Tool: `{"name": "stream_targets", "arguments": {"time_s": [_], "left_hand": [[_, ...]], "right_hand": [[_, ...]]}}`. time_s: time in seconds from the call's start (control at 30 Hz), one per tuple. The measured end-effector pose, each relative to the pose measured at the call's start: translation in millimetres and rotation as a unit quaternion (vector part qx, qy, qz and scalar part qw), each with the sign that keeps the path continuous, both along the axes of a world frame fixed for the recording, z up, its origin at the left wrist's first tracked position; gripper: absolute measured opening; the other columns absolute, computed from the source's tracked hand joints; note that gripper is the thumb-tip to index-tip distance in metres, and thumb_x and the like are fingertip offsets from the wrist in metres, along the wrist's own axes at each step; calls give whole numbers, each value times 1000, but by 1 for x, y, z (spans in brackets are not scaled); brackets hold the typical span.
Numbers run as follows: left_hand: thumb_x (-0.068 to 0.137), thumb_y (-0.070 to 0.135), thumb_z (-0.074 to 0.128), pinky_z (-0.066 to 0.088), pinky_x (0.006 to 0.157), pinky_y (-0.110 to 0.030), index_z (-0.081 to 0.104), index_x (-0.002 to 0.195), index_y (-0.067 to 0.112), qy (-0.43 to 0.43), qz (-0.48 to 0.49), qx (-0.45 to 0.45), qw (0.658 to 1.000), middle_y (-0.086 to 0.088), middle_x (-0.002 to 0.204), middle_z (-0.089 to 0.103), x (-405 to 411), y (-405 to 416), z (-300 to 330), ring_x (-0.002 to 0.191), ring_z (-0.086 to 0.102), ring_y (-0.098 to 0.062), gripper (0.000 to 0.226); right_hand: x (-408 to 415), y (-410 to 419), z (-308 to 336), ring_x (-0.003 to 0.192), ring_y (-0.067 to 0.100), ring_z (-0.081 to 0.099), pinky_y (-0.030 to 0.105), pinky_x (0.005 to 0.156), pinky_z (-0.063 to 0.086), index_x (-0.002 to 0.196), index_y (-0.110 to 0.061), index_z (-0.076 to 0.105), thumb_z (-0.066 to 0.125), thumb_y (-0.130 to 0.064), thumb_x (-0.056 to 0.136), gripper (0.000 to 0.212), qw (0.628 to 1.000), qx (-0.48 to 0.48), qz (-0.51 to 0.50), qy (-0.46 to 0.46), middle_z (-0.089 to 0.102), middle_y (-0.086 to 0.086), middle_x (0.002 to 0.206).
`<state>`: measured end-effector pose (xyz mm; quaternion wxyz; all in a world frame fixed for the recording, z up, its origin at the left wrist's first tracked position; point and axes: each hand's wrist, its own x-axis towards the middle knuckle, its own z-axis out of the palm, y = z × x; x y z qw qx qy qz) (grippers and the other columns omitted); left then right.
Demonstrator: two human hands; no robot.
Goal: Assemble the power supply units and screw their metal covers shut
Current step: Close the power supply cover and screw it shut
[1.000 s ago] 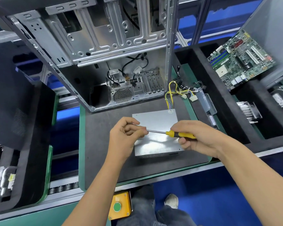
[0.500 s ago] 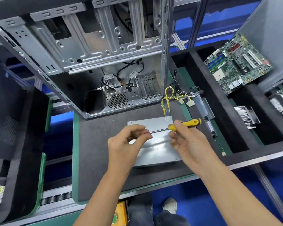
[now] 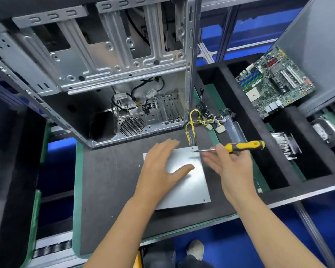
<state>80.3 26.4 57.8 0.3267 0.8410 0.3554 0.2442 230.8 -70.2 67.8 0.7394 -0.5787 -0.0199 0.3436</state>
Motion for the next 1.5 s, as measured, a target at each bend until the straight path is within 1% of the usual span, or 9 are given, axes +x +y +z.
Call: {"name": "stream_targets", "arguments": {"time_s": [0.1,0.17,0.3,0.53,0.87,0.93,1.1,1.3,1.5], "left_hand": [[76,52,79,20,121,-41,56,137,12,86,-48,31,995,-2,143,53,24,7,-6,140,40,-18,77],[77,62,73,24,116,-37,57,136,16,126,-59,46,989,2,138,57,31,8,-12,134,46,-20,76],[80,73,57,31,95,-32,63,129,23,174,-48,113,977,9,122,66,30,6,-23,111,58,-18,70],[78,74,58,34,93,-34,62,127,26,182,-42,105,977,11,121,66,32,8,-23,108,57,-18,69],[81,74,55,33,93,-32,61,129,28,188,-43,113,975,13,123,65,31,7,-23,108,55,-16,67],[81,73,56,33,92,-32,62,129,28,182,-43,112,976,13,122,65,30,7,-23,106,56,-16,66],[83,75,51,32,94,-32,58,134,29,192,-52,115,973,15,127,63,30,6,-23,111,55,-15,69],[84,69,58,37,93,-37,60,135,20,178,-54,138,973,11,130,64,30,5,-24,108,59,-21,70],[84,69,57,38,93,-38,60,136,20,187,-53,140,971,10,129,64,30,5,-24,110,59,-20,71]], "right_hand": [[12,6,-4,90,34,74,43,78,61,101,-16,41,59,-13,99,19,999,-6,-22,-33,69,18,94],[15,10,-6,91,33,74,44,77,61,102,-17,41,59,-13,99,19,999,-11,-16,-49,65,22,101],[15,13,-8,89,31,74,37,71,61,100,-17,42,60,-11,98,19,996,-27,11,-88,57,29,110],[14,15,-5,82,31,74,36,69,61,96,-18,42,59,-7,97,20,990,-56,37,-123,59,28,107],[12,21,3,75,17,74,32,66,62,93,-25,43,63,-6,95,27,959,-77,83,-261,66,2,86],[13,21,2,75,14,74,34,68,63,93,-30,44,64,-8,94,30,948,-85,94,-293,67,-2,84],[16,22,2,79,16,74,50,76,60,92,-49,45,65,-15,94,39,915,-111,125,-366,67,-10,90],[18,22,3,82,17,73,51,77,59,94,-49,46,66,-23,92,33,907,-107,129,-387,66,-11,90],[19,21,3,82,17,72,48,78,59,94,-48,45,66,-19,93,36,898,-115,136,-402,64,-12,89]]}}
